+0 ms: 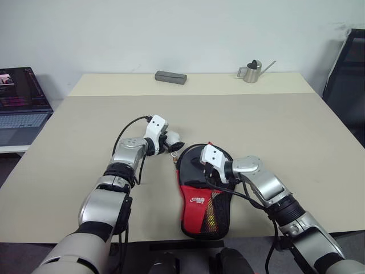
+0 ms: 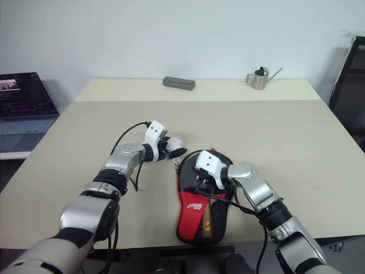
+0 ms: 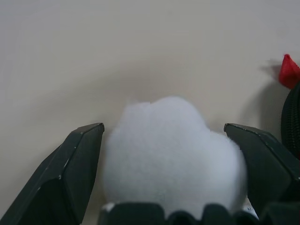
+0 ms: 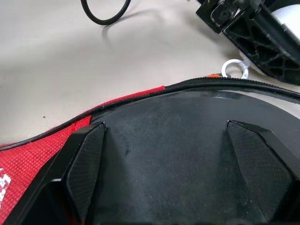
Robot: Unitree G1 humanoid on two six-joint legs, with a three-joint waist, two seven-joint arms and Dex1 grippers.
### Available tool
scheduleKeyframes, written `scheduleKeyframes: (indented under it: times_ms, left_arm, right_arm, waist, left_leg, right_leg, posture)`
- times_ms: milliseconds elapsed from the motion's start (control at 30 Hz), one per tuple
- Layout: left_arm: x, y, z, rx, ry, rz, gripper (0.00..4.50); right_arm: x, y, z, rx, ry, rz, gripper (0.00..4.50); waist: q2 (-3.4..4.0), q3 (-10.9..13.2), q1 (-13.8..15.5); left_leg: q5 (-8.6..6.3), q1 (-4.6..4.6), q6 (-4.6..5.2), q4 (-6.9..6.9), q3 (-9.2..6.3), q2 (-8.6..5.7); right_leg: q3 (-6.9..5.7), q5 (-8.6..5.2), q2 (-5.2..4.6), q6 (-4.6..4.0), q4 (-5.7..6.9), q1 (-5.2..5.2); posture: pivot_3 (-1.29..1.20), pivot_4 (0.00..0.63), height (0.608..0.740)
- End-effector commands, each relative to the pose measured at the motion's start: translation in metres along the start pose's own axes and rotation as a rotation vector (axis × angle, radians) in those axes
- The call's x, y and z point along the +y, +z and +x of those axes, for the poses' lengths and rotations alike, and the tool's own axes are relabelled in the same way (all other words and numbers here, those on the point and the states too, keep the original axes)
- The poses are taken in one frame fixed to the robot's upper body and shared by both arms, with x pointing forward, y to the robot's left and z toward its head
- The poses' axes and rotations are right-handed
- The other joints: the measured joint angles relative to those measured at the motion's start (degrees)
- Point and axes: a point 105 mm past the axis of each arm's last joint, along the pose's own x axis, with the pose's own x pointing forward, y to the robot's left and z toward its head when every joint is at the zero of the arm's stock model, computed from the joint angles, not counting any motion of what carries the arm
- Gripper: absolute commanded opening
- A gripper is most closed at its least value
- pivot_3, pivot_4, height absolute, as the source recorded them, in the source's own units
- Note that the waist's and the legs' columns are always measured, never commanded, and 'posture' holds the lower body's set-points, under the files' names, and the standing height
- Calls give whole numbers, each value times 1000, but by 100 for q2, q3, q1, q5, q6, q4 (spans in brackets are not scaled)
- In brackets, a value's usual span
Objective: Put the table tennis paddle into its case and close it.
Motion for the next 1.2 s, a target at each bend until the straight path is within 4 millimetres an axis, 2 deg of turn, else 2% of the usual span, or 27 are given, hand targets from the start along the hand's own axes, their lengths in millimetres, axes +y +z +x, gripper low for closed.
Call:
scheduleKeyframes:
  times_ms: [33, 133, 167, 200, 267, 433, 500, 567, 733, 967, 1100, 1200]
  left_arm:
    - [3, 12, -1, -38, 5, 22, 4500]
    - [1, 8, -1, -31, -7, 18, 4500]
    - [0, 6, -1, -27, -11, 16, 4206]
    - [0, 5, -1, -25, -15, 15, 4099]
    - [-2, 3, -1, -20, -27, 6, 3502]
    - [-8, -2, -2, -9, -72, -10, 1660]
    - [-8, -4, -3, -7, -76, -12, 1058]
    - [-6, -4, -6, -10, -78, -14, 639]
    - [5, 8, -20, -58, -57, -8, 525]
    - [13, 38, -60, -155, -50, 25, 523]
    - [12, 44, -76, -162, -37, 32, 523]
    - [9, 44, -79, -157, -42, 34, 523]
  right_arm:
    - [-1, -4, -2, 25, -9, -2, 4430]
    - [-2, -4, -2, 25, -12, -3, 4430]
    - [-2, -4, -2, 25, -13, -3, 4500]
    - [-2, -4, -2, 26, -13, -3, 4500]
    - [-2, -4, -2, 26, -14, -3, 4500]
    - [-2, -4, -2, 26, -20, -4, 4500]
    - [-4, -4, -3, 26, -30, -2, 4500]
    - [-7, -4, -3, 26, -52, 1, 4500]
    - [-12, -4, -4, 30, -94, 27, 4500]
    - [-8, -21, -4, 92, -105, 66, 4500]
    - [-5, -24, -3, 97, -97, 72, 4500]
    - [-5, -24, -2, 100, -96, 72, 4500]
  waist:
    - [0, 0, -1]
    - [0, 0, -1]
    - [0, 0, -1]
    - [0, 0, -1]
    - [0, 0, -2]
    - [0, 0, -6]
    - [0, 0, -7]
    - [0, 0, -7]
    - [1, 0, -34]
    - [1, 0, -30]
    - [1, 0, -31]
    - [1, 0, -31]
  left_leg:
    - [0, 0, 0, 1, 0, 0]
    - [0, 0, 0, 1, 0, 1]
    - [0, 0, 0, 1, 0, 1]
    - [0, 0, 0, 1, 0, 1]
    - [0, 0, 0, 1, 0, 1]
    - [0, 0, 0, 3, 0, 1]
    - [0, 1, 0, 4, 0, 1]
    - [0, 1, 0, 5, -1, 2]
    - [0, 3, 0, 5, -2, 4]
    - [0, 3, 0, 5, -8, 17]
    - [1, 6, -1, 7, -6, 18]
    - [2, 9, -3, 6, -6, 18]
  right_leg:
    - [1, 0, 0, 0, 0, 0]
    - [1, 1, 0, 1, 0, 0]
    - [2, 1, 0, 1, 0, 0]
    - [1, 1, 0, 1, 0, 0]
    - [2, 1, 0, 1, 0, 0]
    - [2, 1, 1, 1, 1, 0]
    - [2, 1, 1, 1, 1, 1]
    - [2, 2, 1, 1, 2, 1]
    - [5, 4, 6, -1, 2, 1]
    - [8, 9, 16, -10, 3, -1]
    - [12, 17, 17, -14, 2, 1]
    - [11, 20, 24, -18, 2, 1]
  posture:
    - [0, 150, 740]
    - [0, 150, 740]
    - [0, 150, 740]
    - [0, 150, 740]
    - [0, 150, 740]
    - [0, 150, 740]
    - [0, 150, 740]
    - [0, 150, 740]
    - [0, 150, 740]
    - [0, 150, 740]
    - [0, 150, 740]
    - [0, 150, 740]
